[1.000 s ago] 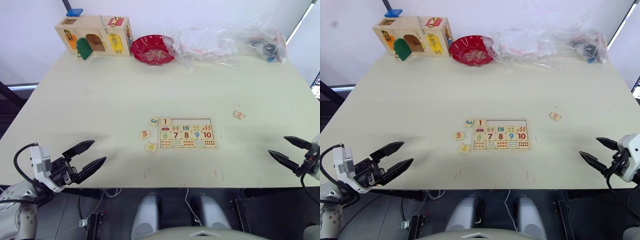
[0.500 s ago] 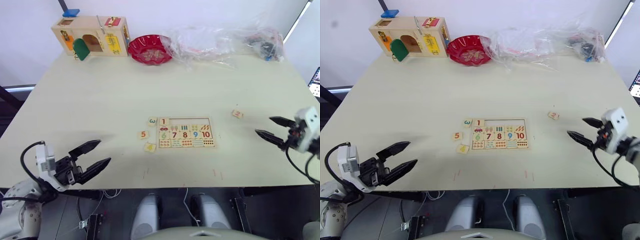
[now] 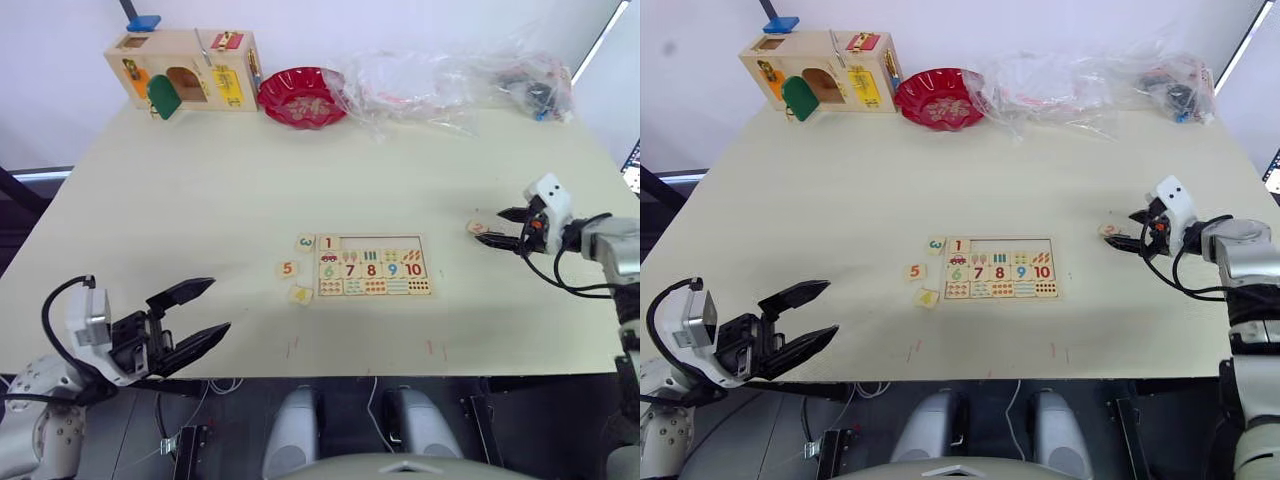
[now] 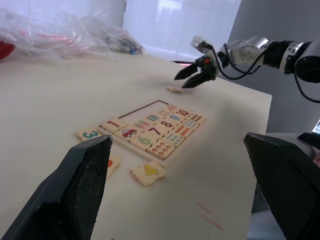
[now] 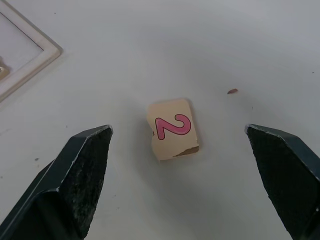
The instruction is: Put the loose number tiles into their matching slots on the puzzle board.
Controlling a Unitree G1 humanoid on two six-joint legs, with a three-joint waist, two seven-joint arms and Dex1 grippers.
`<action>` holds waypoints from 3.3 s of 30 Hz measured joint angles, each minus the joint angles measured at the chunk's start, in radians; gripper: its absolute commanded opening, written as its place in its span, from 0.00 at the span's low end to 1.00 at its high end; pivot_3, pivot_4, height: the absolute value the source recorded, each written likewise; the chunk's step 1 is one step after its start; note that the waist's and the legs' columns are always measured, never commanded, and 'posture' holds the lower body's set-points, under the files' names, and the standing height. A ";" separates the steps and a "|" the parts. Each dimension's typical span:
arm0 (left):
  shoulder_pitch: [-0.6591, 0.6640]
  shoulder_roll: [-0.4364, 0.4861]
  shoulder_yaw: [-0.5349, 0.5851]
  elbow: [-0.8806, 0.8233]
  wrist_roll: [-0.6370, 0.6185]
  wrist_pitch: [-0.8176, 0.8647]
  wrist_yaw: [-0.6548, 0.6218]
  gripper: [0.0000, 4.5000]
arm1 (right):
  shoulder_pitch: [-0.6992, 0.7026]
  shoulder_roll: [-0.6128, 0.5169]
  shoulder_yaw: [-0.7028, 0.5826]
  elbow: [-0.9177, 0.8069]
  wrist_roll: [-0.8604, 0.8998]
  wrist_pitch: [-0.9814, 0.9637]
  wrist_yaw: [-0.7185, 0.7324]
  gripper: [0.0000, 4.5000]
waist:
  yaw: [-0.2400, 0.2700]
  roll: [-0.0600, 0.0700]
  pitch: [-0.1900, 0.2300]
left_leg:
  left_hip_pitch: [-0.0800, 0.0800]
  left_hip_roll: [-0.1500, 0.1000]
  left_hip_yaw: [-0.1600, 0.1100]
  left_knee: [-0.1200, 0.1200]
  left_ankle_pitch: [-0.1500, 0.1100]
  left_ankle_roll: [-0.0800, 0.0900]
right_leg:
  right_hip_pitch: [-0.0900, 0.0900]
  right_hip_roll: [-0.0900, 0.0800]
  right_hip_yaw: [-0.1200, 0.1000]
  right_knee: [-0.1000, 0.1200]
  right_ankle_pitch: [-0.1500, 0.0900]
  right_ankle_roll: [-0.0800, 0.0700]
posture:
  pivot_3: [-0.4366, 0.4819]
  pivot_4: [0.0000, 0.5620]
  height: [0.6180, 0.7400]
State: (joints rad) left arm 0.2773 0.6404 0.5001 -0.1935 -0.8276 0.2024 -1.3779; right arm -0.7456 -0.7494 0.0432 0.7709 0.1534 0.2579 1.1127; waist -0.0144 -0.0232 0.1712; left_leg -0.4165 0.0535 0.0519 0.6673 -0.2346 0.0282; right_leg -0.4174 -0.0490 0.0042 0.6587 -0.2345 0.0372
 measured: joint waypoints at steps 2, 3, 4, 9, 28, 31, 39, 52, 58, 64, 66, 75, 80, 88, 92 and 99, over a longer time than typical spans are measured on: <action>-0.001 0.000 0.000 -0.008 -0.002 0.005 0.000 1.00 | -0.026 0.011 0.012 0.048 -0.020 -0.026 0.014 0.99 | -0.001 0.000 0.000 | 0.000 0.000 0.000 0.000 0.000 0.000 | 0.000 0.000 0.000 0.000 0.000 0.000 | 0.48 0.27 1.00; 0.000 0.000 0.000 -0.012 -0.003 0.006 -0.001 1.00 | -0.040 0.019 0.019 0.080 -0.032 -0.042 0.019 0.99 | -0.001 0.000 0.000 | 0.000 0.000 0.000 0.000 0.000 0.000 | 0.000 0.000 0.000 0.000 0.000 0.000 | 0.48 0.27 1.00; 0.000 0.000 0.000 -0.012 -0.003 0.007 -0.001 1.00 | -0.047 0.025 0.021 0.095 -0.036 -0.047 0.020 0.99 | -0.001 0.000 0.000 | 0.000 0.000 0.001 0.000 0.000 0.000 | 0.000 0.001 0.000 0.000 0.000 0.000 | 0.48 0.27 1.00; -0.001 0.000 0.001 -0.012 -0.003 0.007 0.000 1.00 | -0.087 0.052 0.026 0.174 -0.066 -0.079 0.025 0.99 | -0.002 0.000 0.000 | 0.001 0.000 0.002 0.000 0.000 0.000 | 0.000 0.001 0.001 0.001 0.000 0.000 | 0.48 0.27 1.00; -0.007 0.000 0.003 -0.007 -0.001 0.007 0.009 1.00 | -0.072 0.050 -0.007 0.188 -0.068 -0.093 0.037 0.77 | -0.001 0.000 0.000 | 0.001 0.000 0.003 0.000 0.000 0.000 | 0.000 0.001 0.002 0.001 0.000 0.000 | 0.48 0.27 1.00; -0.008 0.000 0.003 -0.006 -0.001 0.007 0.010 1.00 | -0.059 0.050 -0.015 0.178 -0.065 -0.094 0.037 0.77 | -0.001 0.000 0.000 | 0.001 0.000 0.003 0.000 0.000 0.000 | 0.000 0.000 0.002 0.001 0.000 0.000 | 0.48 0.27 1.00; -0.008 0.000 0.003 -0.005 0.000 0.007 0.021 1.00 | -0.036 0.048 -0.023 0.152 -0.065 -0.106 0.020 0.52 | -0.001 0.000 0.000 | 0.001 0.000 0.003 0.000 0.000 0.000 | 0.000 0.000 0.002 0.001 0.000 0.000 | 0.48 0.27 1.00; -0.008 -0.001 0.001 0.000 0.011 0.002 0.031 1.00 | 0.025 0.035 -0.014 -0.013 -0.070 -0.115 0.041 0.20 | -0.001 0.002 0.001 | 0.001 0.001 0.004 0.000 0.000 0.000 | -0.001 0.000 0.003 0.002 0.000 0.000 | 0.48 0.27 1.00; -0.008 -0.001 0.002 0.004 0.011 0.000 0.035 1.00 | 0.042 -0.036 0.059 -0.389 -0.074 0.136 0.093 0.20 | 0.000 0.004 0.002 | 0.000 0.002 0.004 0.000 0.000 0.000 | -0.004 0.000 0.005 0.003 0.000 0.000 | 0.48 0.27 1.00; -0.015 -0.001 0.002 0.014 0.011 -0.003 0.036 1.00 | -0.051 -0.097 0.247 -0.764 -0.134 0.441 0.139 0.20 | -0.002 0.004 0.002 | 0.000 0.002 0.003 -0.001 0.000 0.000 | -0.007 0.001 0.008 0.003 0.000 0.000 | 0.48 0.27 1.00; -0.027 -0.001 0.001 0.019 0.012 -0.004 0.036 1.00 | -0.117 -0.087 0.302 -0.822 -0.149 0.510 0.148 0.20 | -0.003 0.004 0.002 | -0.001 0.002 0.004 -0.001 0.000 0.000 | -0.009 0.001 0.008 0.004 0.000 0.000 | 0.48 0.27 1.00; -0.044 0.001 0.002 0.041 0.021 -0.014 0.033 1.00 | -0.422 0.100 0.501 -0.763 -0.172 0.800 0.111 0.20 | -0.001 0.003 0.002 | -0.010 0.003 0.004 -0.001 0.000 0.000 | -0.017 0.000 0.008 0.004 0.001 -0.001 | 0.48 0.27 1.00; -0.037 0.001 0.002 0.050 0.022 -0.022 0.031 1.00 | -0.500 0.224 0.567 -0.711 -0.174 0.940 0.051 0.20 | -0.003 0.003 0.002 | -0.017 0.002 0.005 0.000 0.000 0.000 | -0.023 0.000 0.007 0.004 0.004 0.003 | 0.48 0.27 1.00; -0.033 0.001 0.002 0.057 0.024 -0.036 0.029 1.00 | -0.526 0.324 0.627 -0.672 -0.154 1.027 -0.034 0.20 | -0.005 0.003 0.002 | -0.017 0.002 0.009 0.000 0.000 0.000 | -0.023 0.000 0.007 0.004 0.003 0.003 | 0.48 0.27 1.00; -0.036 0.002 0.002 0.061 0.024 -0.036 0.029 1.00 | -0.526 0.358 0.668 -0.643 -0.145 1.019 -0.067 0.20 | -0.006 0.003 0.002 | -0.017 0.001 0.009 0.000 0.000 0.000 | -0.023 0.001 0.007 0.004 0.004 0.003 | 0.48 0.27 1.00; -0.034 0.002 0.008 0.065 0.024 -0.036 0.031 1.00 | -0.507 0.400 0.696 -0.598 -0.140 0.988 -0.107 0.20 | -0.007 0.002 0.002 | -0.017 0.001 0.009 0.000 0.000 0.000 | -0.023 0.001 0.007 0.004 0.004 0.004 | 0.48 0.27 1.00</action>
State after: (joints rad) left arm 0.2430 0.6427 0.5082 -0.1283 -0.8038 0.1660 -1.3469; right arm -1.2523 -0.3490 0.7396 0.1731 0.0136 1.2455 1.0053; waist -0.0210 -0.0209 0.1727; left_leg -0.4335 0.0548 0.0613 0.6678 -0.2346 0.0279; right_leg -0.4404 -0.0484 0.0111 0.6630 -0.2301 0.0414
